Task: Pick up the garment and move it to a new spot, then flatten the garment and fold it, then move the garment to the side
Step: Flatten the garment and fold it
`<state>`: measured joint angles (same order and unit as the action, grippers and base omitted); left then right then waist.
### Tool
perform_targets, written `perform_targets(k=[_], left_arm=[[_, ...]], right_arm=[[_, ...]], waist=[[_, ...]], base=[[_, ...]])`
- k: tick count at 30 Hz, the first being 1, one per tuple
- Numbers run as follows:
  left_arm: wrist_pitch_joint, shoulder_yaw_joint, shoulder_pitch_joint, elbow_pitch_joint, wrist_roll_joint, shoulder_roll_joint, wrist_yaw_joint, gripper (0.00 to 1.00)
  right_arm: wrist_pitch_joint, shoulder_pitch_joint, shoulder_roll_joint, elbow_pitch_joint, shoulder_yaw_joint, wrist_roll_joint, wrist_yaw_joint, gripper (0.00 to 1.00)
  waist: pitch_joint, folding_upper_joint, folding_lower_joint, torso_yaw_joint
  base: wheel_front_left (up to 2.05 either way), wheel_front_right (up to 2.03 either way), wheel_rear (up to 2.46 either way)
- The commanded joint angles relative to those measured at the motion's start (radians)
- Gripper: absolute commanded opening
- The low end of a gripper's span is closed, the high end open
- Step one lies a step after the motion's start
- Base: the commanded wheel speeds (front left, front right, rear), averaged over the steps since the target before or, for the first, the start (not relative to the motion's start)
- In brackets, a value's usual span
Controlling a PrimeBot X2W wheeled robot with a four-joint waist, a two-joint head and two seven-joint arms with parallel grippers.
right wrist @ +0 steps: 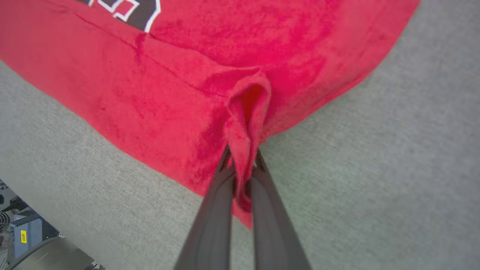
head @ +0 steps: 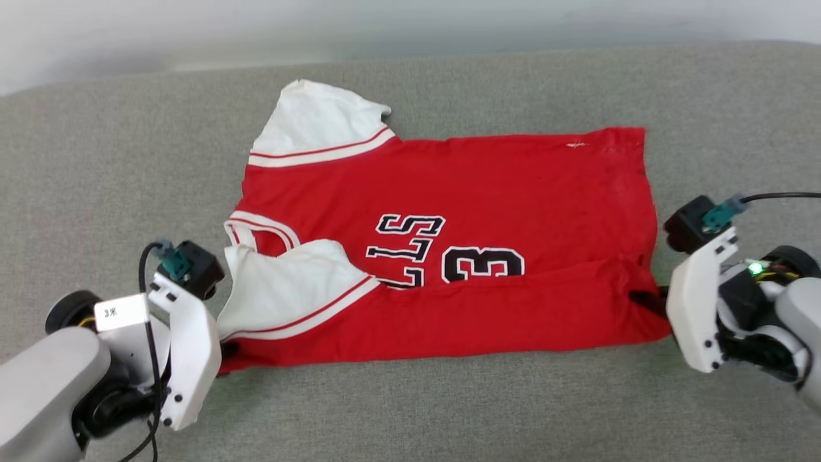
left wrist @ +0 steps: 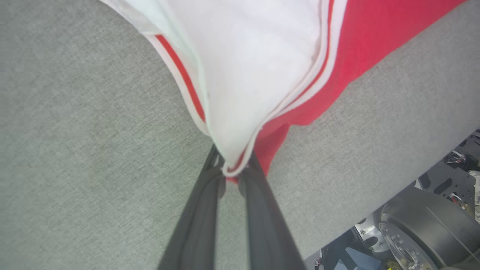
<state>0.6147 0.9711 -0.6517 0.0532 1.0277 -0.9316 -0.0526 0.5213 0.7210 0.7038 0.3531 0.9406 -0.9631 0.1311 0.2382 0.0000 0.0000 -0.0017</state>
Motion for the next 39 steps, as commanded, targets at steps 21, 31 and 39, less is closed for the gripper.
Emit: perform_targets(k=[21,31,39], left_arm=[[-0.098,0.045,0.24,-0.125,0.052,-0.079,0.076,0.0],[-0.137,0.043,0.24,-0.066,0.041,-0.042,0.081,1.0],[-0.182,-0.007,0.21,-0.153,0.029,-0.12,0.098,1.0]], right_arm=[[-0.047,-0.318,0.223,-0.204,-0.136,-0.055,-0.001,0.0],[-0.06,-0.329,0.146,-0.169,-0.206,0.013,-0.001,1.0],[-0.18,-0.31,0.121,-0.24,-0.318,0.107,-0.001,1.0]], waist=[[-0.027,0.0,0.0,-0.031],[-0.004,0.0,0.0,-0.038],[-0.023,0.0,0.0,-0.04]], base=[[0.0,0.0,0.0],[0.0,0.0,0.0],[0.0,0.0,0.0]])
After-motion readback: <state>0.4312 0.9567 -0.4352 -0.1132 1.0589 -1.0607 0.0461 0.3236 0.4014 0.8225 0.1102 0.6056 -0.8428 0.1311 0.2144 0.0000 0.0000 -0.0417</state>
